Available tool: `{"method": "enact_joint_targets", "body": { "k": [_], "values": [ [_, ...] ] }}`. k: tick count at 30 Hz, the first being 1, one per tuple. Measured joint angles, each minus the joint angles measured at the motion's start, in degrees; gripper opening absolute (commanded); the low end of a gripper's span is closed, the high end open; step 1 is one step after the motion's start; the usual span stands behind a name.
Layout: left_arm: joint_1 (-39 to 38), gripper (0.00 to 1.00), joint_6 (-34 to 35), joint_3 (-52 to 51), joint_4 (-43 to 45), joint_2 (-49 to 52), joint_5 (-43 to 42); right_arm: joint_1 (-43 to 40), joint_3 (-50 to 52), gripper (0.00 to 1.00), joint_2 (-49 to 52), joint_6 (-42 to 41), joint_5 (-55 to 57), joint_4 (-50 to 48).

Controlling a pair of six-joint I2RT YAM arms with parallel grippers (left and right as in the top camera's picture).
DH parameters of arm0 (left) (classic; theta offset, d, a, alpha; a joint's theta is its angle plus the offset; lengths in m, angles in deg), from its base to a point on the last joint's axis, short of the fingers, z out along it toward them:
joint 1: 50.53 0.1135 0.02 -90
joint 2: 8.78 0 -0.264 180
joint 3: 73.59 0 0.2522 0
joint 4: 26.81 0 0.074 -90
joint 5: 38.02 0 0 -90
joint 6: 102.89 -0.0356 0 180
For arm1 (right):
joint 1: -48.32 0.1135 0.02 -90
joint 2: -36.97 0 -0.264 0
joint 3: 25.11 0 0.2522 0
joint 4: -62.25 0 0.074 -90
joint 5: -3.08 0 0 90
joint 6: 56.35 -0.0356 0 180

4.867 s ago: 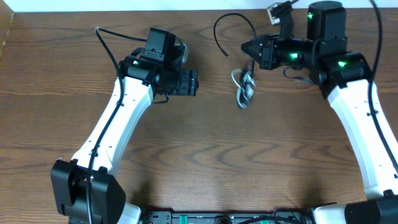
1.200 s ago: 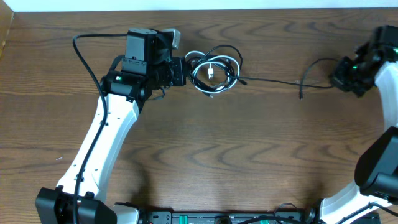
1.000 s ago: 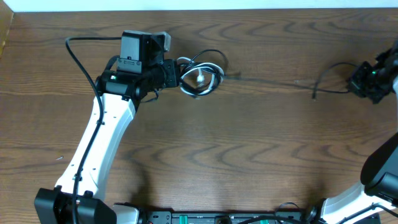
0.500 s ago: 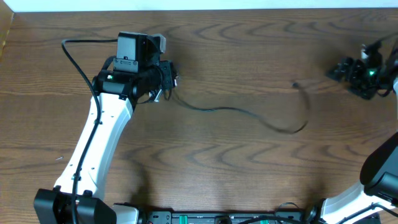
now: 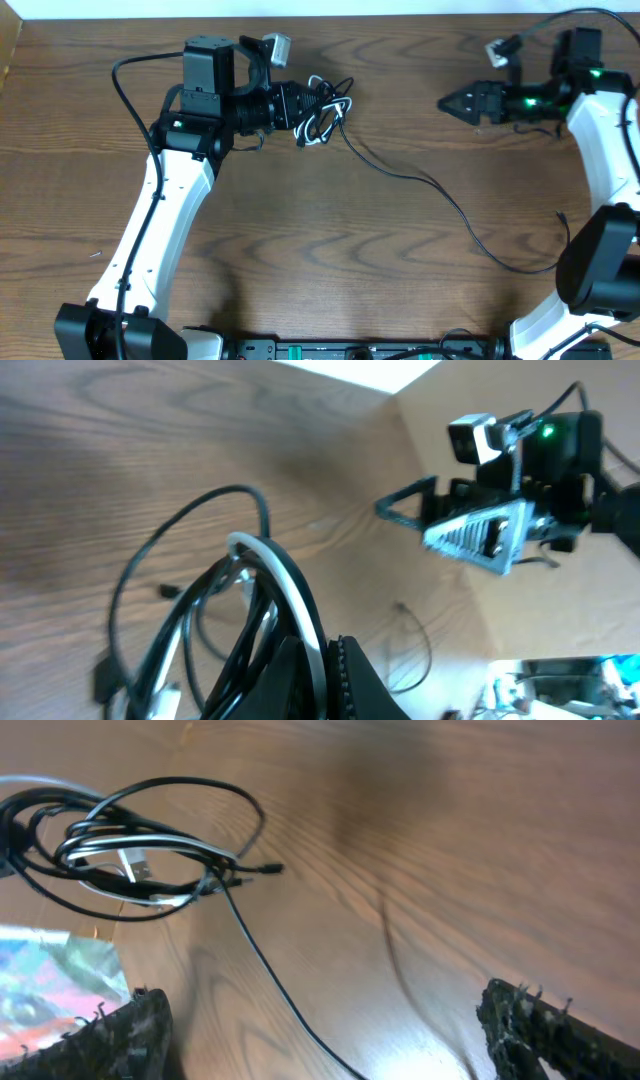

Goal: Untangle cables

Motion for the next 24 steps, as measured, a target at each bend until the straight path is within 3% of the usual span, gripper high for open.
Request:
{"method": "enact_joint_targets", "body": {
  "k": [11, 17, 24],
  "values": [
    [0.00, 0.07, 17.29, -0.02, 9.99, 0.00, -4.72, 10.88, -1.53, 0.81, 0.02, -4.94, -1.07, -12.00],
    [0.00, 0.08, 19.02, -0.02, 12.09, 0.00, -10.93, 14.21, -1.55, 0.79, 0.02, -11.21, -0.09, -21.97],
    [0.00, 0.07, 19.12, -0.02, 12.15, 0.00, -16.92, 18.27, -1.55, 0.76, 0.02, -13.70, 5.51, -24.39]
  ]
}}
